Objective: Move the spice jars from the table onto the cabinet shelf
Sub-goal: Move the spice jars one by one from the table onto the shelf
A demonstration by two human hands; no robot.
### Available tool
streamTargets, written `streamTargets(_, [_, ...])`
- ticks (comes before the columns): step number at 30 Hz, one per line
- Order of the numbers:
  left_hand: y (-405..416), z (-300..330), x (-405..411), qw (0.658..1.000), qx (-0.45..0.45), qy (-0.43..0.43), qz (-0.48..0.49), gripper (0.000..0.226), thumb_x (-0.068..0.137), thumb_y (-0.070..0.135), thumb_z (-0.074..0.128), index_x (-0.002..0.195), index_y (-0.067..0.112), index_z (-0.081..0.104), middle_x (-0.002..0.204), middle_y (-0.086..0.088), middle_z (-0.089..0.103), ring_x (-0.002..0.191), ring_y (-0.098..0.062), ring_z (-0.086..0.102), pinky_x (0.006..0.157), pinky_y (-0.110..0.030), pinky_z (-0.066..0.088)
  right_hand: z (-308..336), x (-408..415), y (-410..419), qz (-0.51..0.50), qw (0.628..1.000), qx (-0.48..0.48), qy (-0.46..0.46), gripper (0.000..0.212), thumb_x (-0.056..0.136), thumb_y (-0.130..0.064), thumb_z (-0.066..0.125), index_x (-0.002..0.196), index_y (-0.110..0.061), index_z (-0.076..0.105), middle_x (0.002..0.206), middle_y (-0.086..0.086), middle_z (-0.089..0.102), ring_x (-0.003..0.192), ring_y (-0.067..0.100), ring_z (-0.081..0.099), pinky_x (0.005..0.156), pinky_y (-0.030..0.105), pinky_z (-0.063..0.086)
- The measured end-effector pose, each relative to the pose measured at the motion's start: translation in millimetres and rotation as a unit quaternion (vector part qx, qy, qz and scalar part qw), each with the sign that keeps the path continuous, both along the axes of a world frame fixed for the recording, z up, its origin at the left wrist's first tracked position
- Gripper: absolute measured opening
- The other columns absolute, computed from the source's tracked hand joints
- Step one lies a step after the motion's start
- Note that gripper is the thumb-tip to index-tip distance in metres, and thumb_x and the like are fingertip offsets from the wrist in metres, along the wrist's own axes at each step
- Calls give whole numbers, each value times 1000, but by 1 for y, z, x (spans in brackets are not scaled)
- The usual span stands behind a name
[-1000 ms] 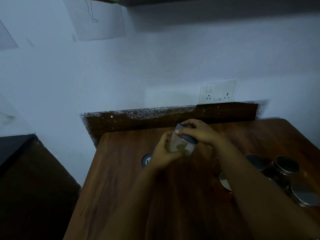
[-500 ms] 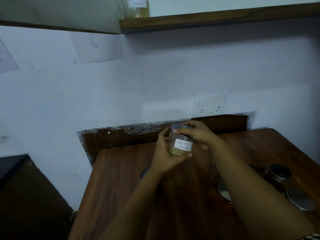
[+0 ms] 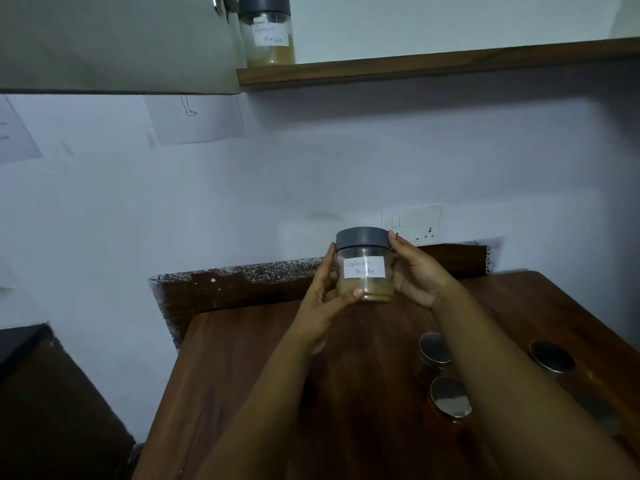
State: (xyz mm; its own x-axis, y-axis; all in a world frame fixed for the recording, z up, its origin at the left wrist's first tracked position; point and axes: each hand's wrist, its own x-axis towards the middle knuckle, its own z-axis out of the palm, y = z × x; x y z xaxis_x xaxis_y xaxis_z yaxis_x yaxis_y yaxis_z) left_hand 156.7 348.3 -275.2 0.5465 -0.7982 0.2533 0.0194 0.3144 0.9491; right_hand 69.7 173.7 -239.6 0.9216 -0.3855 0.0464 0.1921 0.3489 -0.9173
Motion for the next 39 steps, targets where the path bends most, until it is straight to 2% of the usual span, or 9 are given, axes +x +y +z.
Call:
streamTargets(6, [-10,15,-7,1000,-29,-6,7,91,69,5,75,147,36,38,138,-9,54,126,-24,55,103,-44,48,14,-6,-8,55,998,17,-39,67,92,-43,54,146,-7,39,142,24,48,128,39,51,99,55,47])
streamTargets(17, [-62,60,-30,996,-25,-62,53,92,66,13,84,140,48,42,136,-12,51,115,-27,63,99,-49,50,64,-28,-56,64,996,29,-63,62,91,-36,55,148,-18,39,147,18,46,132,39,47,105,61,39])
streamTargets(20, [-73,76,-37,994,-38,-76,63,92,65,19,85,140,48,42,137,-12,49,115,-28,63,96,-50,52,87,-36,-68,56,997,-49,-35,59,91,-43,57,144,-22,43,143,17,50,127,39,52,102,64,40])
streamTargets(23, [-77,91,-43,989,-40,-109,90,89,69,26,83,141,53,37,142,-7,45,121,-23,58,101,-48,49,107,-44,-76,39,982,-182,18,59,87,-62,51,137,-31,47,133,11,57,119,32,59,95,55,50])
streamTargets(27, [-81,125,-55,960,-47,-246,128,86,76,48,76,142,59,23,141,12,45,125,-10,54,98,-32,49,142,-57,-81,50,969,-239,-34,69,80,-72,49,138,-35,44,130,6,61,118,29,60,87,45,57])
streamTargets(30, [-89,158,-57,953,-115,-247,132,78,80,32,76,142,51,32,141,1,49,126,-19,54,100,-36,50,179,-63,-84,45,959,-257,-108,68,79,-67,52,141,-42,38,136,-2,55,115,26,61,79,38,57])
streamTargets(33, [-96,195,-55,946,-153,-256,129,74,84,17,69,144,44,34,143,-5,49,129,-23,52,105,-39,46,215,-62,-88,42,941,-295,-160,56,87,-59,51,140,-46,36,136,-9,52,116,23,60,81,38,57])
streamTargets(37, [-103,246,-46,929,-164,-298,142,75,84,17,71,145,42,36,142,-6,50,128,-18,53,98,-30,50,262,-51,-101,37,927,-314,-202,52,94,-53,49,142,-42,35,134,-3,54,122,22,56,90,47,55])
streamTargets(39, [-105,267,-39,923,-157,-311,161,78,82,20,73,146,42,35,145,-9,45,130,-20,52,102,-33,49,285,-42,-107,36,920,-329,-208,49,95,-52,48,142,-44,34,134,-2,54,122,20,56,91,48,55])
